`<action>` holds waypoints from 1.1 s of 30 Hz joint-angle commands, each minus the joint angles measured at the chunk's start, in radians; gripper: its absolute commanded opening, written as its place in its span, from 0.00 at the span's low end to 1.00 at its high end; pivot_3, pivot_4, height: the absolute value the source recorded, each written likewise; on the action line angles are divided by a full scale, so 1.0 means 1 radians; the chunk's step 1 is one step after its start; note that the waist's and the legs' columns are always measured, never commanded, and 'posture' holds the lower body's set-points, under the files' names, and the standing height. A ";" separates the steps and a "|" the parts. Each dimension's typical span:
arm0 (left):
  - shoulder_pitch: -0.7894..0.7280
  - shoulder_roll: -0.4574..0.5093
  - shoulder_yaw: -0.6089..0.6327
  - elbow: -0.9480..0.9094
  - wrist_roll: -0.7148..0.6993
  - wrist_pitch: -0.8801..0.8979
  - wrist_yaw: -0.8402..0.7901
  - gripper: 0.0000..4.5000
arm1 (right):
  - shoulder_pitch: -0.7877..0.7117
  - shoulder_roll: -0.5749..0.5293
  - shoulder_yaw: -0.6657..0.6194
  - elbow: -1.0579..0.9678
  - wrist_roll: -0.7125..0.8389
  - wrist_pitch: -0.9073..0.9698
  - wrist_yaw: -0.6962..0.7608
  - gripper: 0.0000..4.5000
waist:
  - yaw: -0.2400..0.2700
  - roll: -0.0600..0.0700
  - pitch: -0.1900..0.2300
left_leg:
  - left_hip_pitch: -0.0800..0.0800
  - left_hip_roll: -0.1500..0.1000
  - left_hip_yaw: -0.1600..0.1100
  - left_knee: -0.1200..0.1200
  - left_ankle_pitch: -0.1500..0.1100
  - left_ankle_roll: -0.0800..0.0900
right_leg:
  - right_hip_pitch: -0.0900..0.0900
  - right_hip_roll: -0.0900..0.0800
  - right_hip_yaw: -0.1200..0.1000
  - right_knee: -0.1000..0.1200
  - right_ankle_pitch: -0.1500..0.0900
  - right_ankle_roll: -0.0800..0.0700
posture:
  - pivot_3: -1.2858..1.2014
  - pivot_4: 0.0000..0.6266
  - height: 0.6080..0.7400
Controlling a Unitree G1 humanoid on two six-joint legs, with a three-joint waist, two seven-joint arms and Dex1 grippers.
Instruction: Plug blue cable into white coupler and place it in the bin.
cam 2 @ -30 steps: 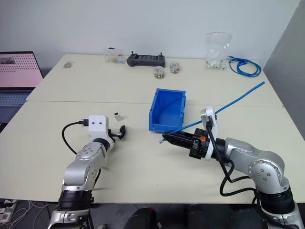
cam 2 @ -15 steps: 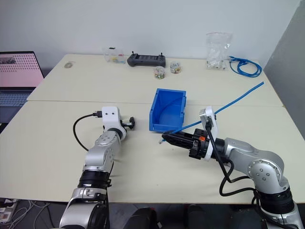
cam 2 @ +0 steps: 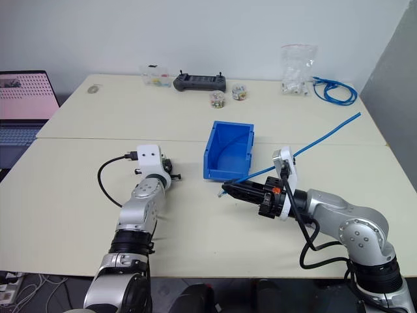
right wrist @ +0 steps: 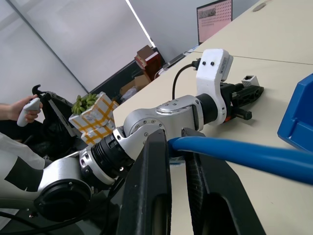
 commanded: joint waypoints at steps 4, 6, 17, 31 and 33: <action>0.240 0.133 -0.077 -0.374 -0.033 0.084 -0.248 0.17 | 0.043 -0.028 -0.012 -0.075 -0.031 -0.015 0.020 0.03 | -0.008 0.000 0.000 | 0.000 0.000 0.001 -0.001 0.000 0.000 | -0.001 0.000 0.001 0.001 0.000 0.000 | 0.52 0.24 1.00; 0.295 0.178 -0.114 -0.464 -0.062 0.109 -0.344 0.17 | 0.062 -0.039 -0.009 -0.091 -0.045 -0.019 0.025 0.03 | -0.004 0.000 0.000 | 0.000 0.001 0.001 -0.001 0.000 -0.001 | -0.001 0.000 0.001 0.000 0.000 -0.001 | 0.52 0.24 1.00; 0.238 0.510 -0.416 -0.616 -0.197 0.013 -1.131 0.17 | 0.160 -0.116 0.081 -0.156 -0.267 -0.089 0.117 0.03 | 0.001 0.001 0.001 | 0.001 0.001 0.000 -0.001 -0.001 -0.001 | 0.001 0.001 0.000 -0.002 -0.004 0.003 | 0.52 0.24 1.00; 0.121 0.481 -0.560 -0.340 -0.028 -0.204 -1.314 0.17 | 0.037 -0.038 0.313 -0.038 -0.613 -0.264 0.213 0.03 | -0.003 0.001 0.001 | 0.001 0.001 0.000 -0.001 -0.001 0.000 | 0.000 0.002 0.000 -0.002 -0.004 0.004 | 0.52 0.24 1.00; 0.123 0.477 -0.558 -0.340 -0.024 -0.206 -1.319 0.17 | 0.012 -0.009 0.345 -0.001 -0.652 -0.289 0.227 0.03 | -0.003 0.001 0.001 | 0.001 0.001 0.000 0.000 -0.001 0.000 | 0.000 0.002 0.000 -0.002 -0.004 0.003 | 0.52 0.24 1.00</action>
